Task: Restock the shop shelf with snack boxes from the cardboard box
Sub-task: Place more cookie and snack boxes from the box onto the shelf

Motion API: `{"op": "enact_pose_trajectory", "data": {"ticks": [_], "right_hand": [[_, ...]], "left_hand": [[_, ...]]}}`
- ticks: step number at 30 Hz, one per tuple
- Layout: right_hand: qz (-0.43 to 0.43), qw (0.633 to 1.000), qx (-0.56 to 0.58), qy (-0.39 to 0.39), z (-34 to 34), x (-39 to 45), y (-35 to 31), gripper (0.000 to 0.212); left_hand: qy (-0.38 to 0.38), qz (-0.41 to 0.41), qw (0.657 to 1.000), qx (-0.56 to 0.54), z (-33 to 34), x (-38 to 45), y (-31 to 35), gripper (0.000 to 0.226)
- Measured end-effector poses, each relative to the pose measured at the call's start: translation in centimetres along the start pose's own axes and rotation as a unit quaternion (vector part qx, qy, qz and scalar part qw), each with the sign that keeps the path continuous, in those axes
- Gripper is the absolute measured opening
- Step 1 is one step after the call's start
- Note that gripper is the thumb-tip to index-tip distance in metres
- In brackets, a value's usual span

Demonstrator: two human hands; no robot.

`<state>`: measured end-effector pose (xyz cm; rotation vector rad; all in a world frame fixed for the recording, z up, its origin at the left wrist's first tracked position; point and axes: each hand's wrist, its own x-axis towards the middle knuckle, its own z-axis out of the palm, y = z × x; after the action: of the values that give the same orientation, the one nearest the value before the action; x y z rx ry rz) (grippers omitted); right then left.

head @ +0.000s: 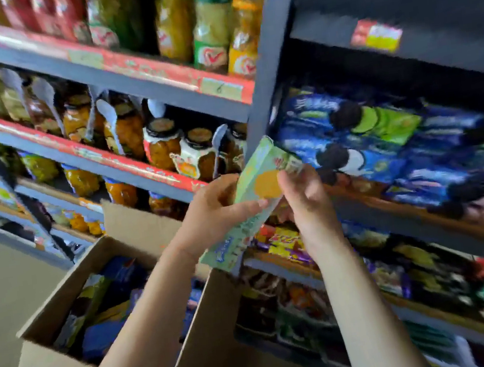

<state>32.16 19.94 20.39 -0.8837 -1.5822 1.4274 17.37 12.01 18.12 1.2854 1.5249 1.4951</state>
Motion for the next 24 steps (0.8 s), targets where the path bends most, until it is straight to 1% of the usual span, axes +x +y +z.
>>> {"op": "enact_pose_trajectory", "data": {"ticks": [2,4,6,7,9,11,13,14,16,18,20,22,24], "right_hand": [[-0.019,0.998,0.019,0.051,-3.9,-0.4,-2.0,0.04],[-0.02,0.994,0.041,0.099,-8.0,-0.8,-3.6,0.028],[-0.012,0.99,0.054,0.128,-11.8,-1.2,-4.9,0.02],[-0.017,0.988,0.067,0.14,-13.7,-1.4,-5.3,0.019],[-0.02,0.978,0.1,0.181,-17.3,-1.8,-5.8,0.023],[-0.018,0.963,0.149,0.225,-20.7,-2.0,-6.2,0.033],[-0.025,0.951,0.184,0.247,-23.8,-2.1,-6.3,0.047],[-0.027,0.951,0.182,0.248,-25.1,-2.2,-6.4,0.049],[-0.035,0.96,0.141,0.237,-27.5,-2.3,-6.1,0.04],[-0.059,0.971,0.023,0.232,-29.8,-2.4,-5.6,0.037],[-0.066,0.969,-0.107,0.213,-32.0,-2.6,-5.5,0.05],[-0.069,0.961,-0.192,0.188,-34.0,-2.2,-5.6,0.064],[-0.099,0.93,-0.294,0.196,-35.5,-1.5,-5.8,0.064]], "left_hand": [[-0.016,0.053,0.99,0.128,3.2,1.5,2.3,0.063],[-0.015,0.117,0.966,0.229,6.8,2.7,5.0,0.077],[-0.018,0.165,0.943,0.289,10.2,3.6,7.4,0.082],[-0.023,0.181,0.935,0.304,11.6,4.2,8.4,0.084],[-0.032,0.206,0.923,0.324,14.0,5.3,9.7,0.088],[-0.038,0.218,0.912,0.345,15.7,6.3,10.8,0.089],[-0.049,0.227,0.905,0.357,17.3,7.2,11.8,0.086],[-0.055,0.236,0.897,0.369,18.2,7.7,12.3,0.085],[-0.064,0.256,0.875,0.406,20.0,8.7,13.3,0.081],[-0.063,0.278,0.852,0.439,21.8,9.8,13.9,0.073],[-0.059,0.305,0.827,0.468,23.4,11.1,14.4,0.067],[-0.054,0.324,0.805,0.494,24.8,12.2,14.6,0.065],[-0.047,0.328,0.795,0.509,25.9,13.1,14.8,0.065]]}}
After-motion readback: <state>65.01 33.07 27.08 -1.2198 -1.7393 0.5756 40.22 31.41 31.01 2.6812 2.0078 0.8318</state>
